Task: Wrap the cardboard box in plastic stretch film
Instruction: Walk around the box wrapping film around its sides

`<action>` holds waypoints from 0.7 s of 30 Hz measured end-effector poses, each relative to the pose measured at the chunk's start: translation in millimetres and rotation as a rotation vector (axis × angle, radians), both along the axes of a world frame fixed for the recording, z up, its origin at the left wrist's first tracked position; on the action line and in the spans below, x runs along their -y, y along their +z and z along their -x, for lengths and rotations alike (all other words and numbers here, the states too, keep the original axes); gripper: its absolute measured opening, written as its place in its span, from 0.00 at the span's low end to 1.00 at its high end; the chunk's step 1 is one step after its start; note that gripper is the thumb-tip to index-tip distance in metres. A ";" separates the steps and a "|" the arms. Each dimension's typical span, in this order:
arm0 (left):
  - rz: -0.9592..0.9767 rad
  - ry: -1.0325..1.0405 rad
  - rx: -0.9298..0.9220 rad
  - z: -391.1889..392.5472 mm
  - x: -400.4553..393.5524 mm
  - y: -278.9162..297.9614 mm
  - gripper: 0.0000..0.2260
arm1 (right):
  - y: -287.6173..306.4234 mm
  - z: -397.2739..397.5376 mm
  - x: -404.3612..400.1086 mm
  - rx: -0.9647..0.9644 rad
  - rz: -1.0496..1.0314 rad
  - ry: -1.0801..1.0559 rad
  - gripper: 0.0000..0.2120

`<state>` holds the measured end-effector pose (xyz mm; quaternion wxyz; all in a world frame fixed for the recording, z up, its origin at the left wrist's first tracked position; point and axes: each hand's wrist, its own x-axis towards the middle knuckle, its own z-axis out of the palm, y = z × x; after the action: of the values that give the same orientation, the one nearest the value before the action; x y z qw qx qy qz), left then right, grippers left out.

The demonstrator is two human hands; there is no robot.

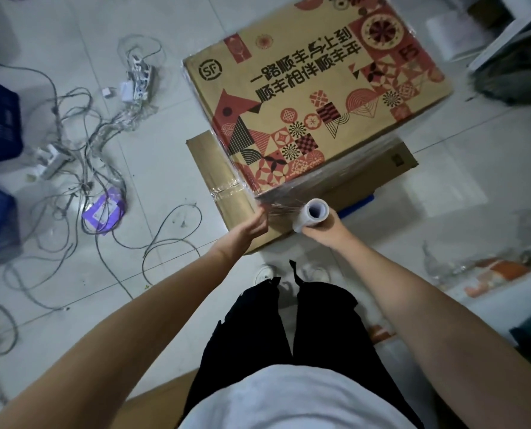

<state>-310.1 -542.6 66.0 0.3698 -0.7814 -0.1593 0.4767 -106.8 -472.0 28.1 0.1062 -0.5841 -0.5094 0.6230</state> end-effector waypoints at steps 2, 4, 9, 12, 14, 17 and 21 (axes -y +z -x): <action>0.011 0.088 0.003 -7.2 4.7 -3.7 0.24 | -5.2 0.4 -2.1 0.036 -0.021 -0.019 0.23; 0.009 0.197 0.084 -14.5 7.2 -5.3 0.23 | -9.5 5.1 -4.4 0.056 -0.061 -0.038 0.23; 0.115 0.307 0.188 -37.4 9.8 -7.5 0.19 | -20.7 7.0 -2.0 0.198 -0.226 -0.060 0.29; 0.109 0.454 0.166 -46.5 0.3 -8.7 0.19 | -24.9 -8.6 -5.8 0.177 -0.290 0.012 0.26; 0.077 0.586 0.228 -52.0 -8.6 -9.0 0.20 | -25.7 -16.4 -10.6 0.121 -0.314 0.066 0.23; 0.069 0.760 0.307 -61.9 -11.6 -9.7 0.22 | -22.8 -23.0 -16.6 0.089 -0.278 0.178 0.20; 0.034 0.859 0.354 -76.4 -2.7 -14.2 0.24 | -21.4 -27.2 -23.0 0.131 -0.301 0.329 0.18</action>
<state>-233.7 -539.9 51.9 0.0933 -0.7200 -0.5214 0.4483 -79.6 -449.0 6.7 0.0558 -0.5098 -0.6907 0.5099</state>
